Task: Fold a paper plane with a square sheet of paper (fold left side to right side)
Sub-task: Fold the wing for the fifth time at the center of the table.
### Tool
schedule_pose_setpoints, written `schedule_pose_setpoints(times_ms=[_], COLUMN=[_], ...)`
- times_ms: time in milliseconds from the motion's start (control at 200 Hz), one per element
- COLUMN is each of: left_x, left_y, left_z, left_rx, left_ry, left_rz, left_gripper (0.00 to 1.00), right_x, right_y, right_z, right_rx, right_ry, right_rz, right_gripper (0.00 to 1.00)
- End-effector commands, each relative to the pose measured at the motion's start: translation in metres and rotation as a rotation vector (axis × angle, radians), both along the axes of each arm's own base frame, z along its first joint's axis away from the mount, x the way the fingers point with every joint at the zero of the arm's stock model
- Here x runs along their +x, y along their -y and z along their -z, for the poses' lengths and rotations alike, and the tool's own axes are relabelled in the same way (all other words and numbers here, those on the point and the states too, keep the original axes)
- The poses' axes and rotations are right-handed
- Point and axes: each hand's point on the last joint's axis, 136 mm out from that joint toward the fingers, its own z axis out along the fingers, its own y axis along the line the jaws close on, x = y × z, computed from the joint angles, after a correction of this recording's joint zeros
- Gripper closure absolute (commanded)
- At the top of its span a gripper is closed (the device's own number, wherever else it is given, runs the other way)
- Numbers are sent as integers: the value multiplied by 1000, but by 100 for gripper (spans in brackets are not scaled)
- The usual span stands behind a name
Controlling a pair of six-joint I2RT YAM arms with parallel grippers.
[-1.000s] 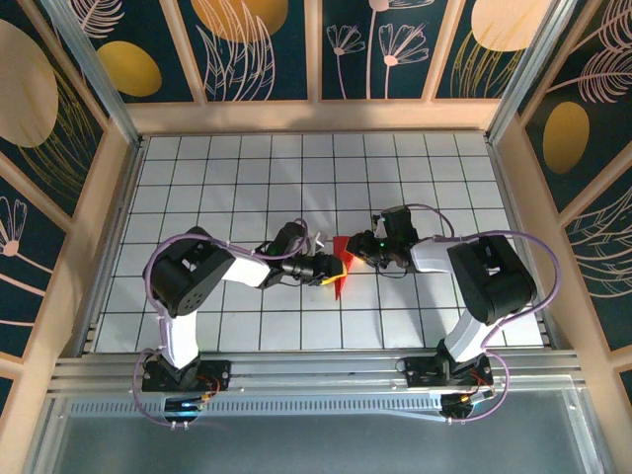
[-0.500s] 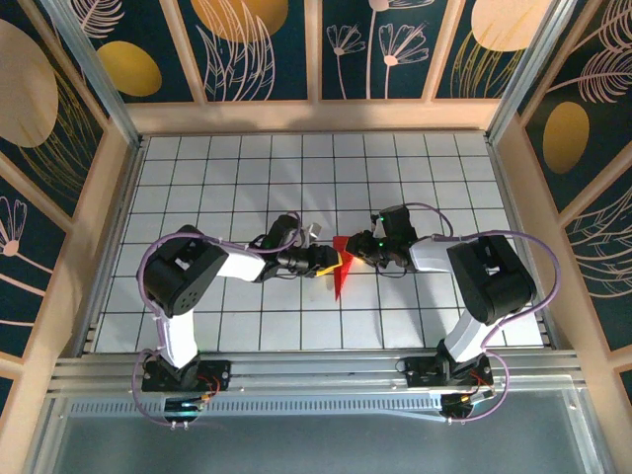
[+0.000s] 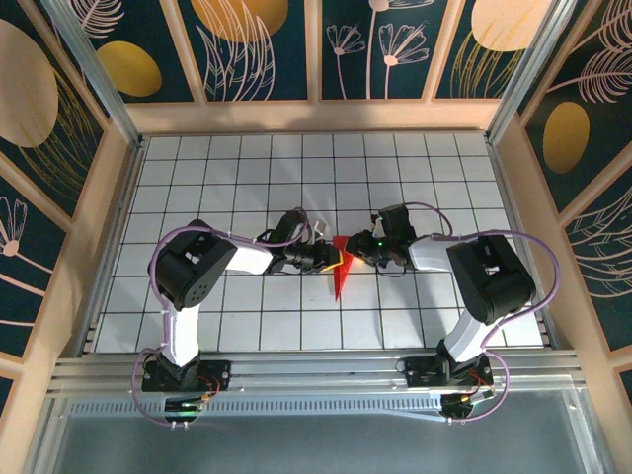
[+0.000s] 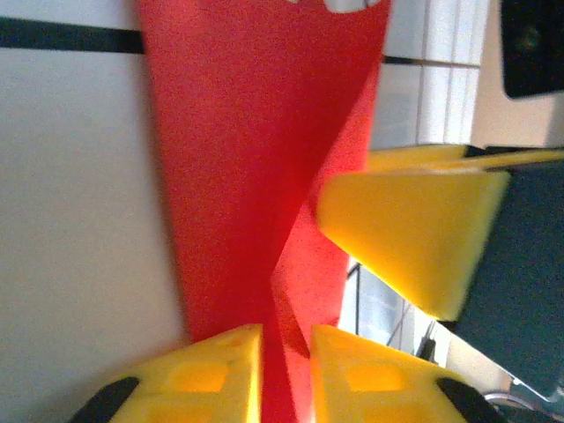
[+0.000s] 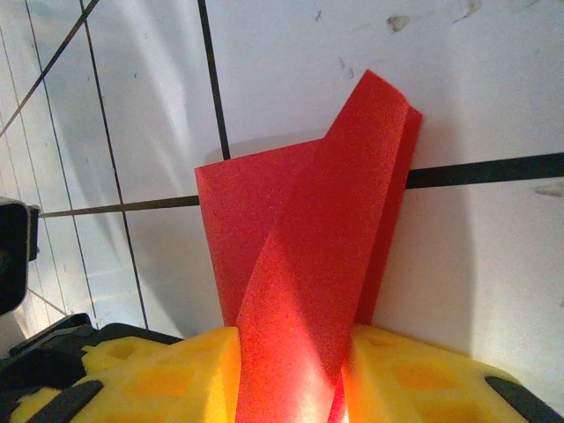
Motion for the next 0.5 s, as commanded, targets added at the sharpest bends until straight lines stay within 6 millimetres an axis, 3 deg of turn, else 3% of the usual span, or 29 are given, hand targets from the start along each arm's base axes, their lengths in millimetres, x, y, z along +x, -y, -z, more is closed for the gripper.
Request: schedule_pose_setpoints(times_ms=[0,155,495], left_x=[3,6,9], left_y=[-8,-14,-22], left_z=[12,14,21], left_rx=[75,116,181], left_ry=[7,23,36], left_rz=[-13,-34,-51], left_gripper=[88,99,100], right_x=[-7,-7,-7], right_y=[3,3,2], right_z=[31,33,32], right_rx=[-102,-118,-118], right_ry=[-29,-31,-30], right_rz=[-17,-22,-29], right_gripper=[64,64,64])
